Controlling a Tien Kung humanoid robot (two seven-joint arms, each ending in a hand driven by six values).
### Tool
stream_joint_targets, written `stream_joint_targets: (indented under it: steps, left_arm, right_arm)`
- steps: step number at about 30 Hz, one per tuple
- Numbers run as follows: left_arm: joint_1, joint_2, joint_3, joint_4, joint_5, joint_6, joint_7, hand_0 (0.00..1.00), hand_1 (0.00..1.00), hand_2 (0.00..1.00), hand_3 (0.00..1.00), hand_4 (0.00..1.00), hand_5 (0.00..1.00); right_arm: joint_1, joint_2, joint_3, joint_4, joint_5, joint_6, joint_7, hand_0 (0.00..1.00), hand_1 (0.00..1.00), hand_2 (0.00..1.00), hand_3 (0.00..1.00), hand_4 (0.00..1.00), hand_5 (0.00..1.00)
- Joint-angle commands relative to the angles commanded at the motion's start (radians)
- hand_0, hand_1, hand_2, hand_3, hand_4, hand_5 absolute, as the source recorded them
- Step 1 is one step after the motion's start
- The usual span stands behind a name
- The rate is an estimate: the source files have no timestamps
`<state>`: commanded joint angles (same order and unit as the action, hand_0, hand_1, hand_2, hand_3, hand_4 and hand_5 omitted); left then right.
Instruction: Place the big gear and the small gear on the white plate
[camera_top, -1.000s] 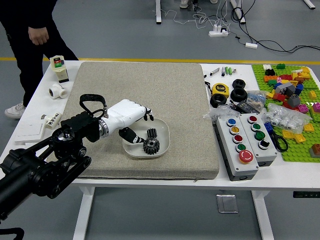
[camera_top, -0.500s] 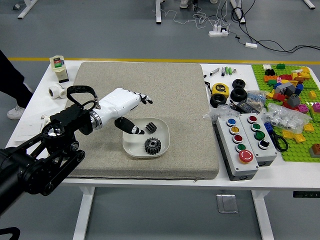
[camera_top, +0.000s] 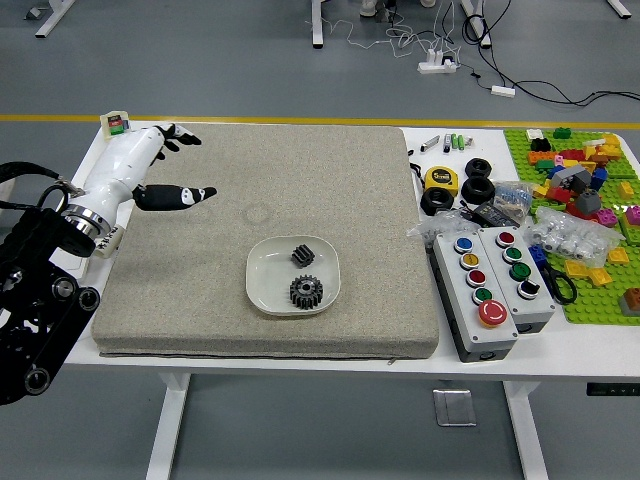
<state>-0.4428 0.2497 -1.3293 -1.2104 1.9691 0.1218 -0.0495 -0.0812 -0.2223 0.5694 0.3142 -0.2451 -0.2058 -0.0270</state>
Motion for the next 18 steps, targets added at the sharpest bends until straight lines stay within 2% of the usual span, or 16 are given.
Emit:
stream_joint_targets:
  steps: [2, 3, 8, 9, 14, 15, 18]
  left_arm:
    - [0.030, 0.002, -0.030, -0.005, -0.085, -0.003, -0.005, 0.518, 0.633, 0.712, 0.667, 0.910, 0.442]
    - [0.040, 0.002, -0.040, -0.006, -0.121, -0.004, -0.007, 0.645, 0.698, 0.757, 0.750, 0.916, 0.647]
    - [0.113, -0.001, -0.092, -0.021, -0.333, -0.063, -0.017, 0.645, 0.698, 0.757, 0.750, 0.916, 0.647]
    - [0.129, -0.001, -0.103, -0.023, -0.379, -0.078, -0.019, 0.707, 0.738, 0.798, 0.796, 0.936, 0.794]
    - [0.195, -0.002, -0.133, -0.032, -0.593, -0.117, -0.038, 0.707, 0.738, 0.798, 0.796, 0.936, 0.794]
    - [0.201, -0.002, -0.135, -0.033, -0.632, -0.121, -0.041, 0.749, 0.781, 0.835, 0.823, 0.956, 0.928]
    - [0.217, -0.005, -0.143, -0.044, -0.749, -0.133, -0.052, 0.749, 0.781, 0.835, 0.823, 0.956, 0.928]
  right_arm:
    - [-0.002, 0.000, 0.003, 0.000, -0.002, 0.000, 0.000, 0.777, 0.813, 0.849, 0.815, 0.958, 0.801]
    - [-0.003, 0.001, 0.004, 0.000, -0.002, -0.001, 0.001, 0.778, 0.812, 0.848, 0.815, 0.959, 0.801]
    - [-0.008, 0.003, 0.007, -0.001, -0.006, -0.002, 0.000, 0.778, 0.812, 0.848, 0.815, 0.959, 0.801]
    - [-0.009, 0.004, 0.007, -0.002, -0.005, -0.002, 0.000, 0.778, 0.811, 0.848, 0.815, 0.959, 0.801]
    - [-0.012, 0.007, 0.004, -0.005, -0.002, -0.002, 0.002, 0.778, 0.811, 0.848, 0.815, 0.959, 0.801]
    - [-0.013, 0.007, 0.004, -0.005, -0.002, -0.002, 0.002, 0.778, 0.811, 0.847, 0.814, 0.958, 0.800]
    - [-0.014, 0.009, -0.002, -0.007, 0.002, -0.002, 0.003, 0.778, 0.811, 0.847, 0.814, 0.958, 0.800]
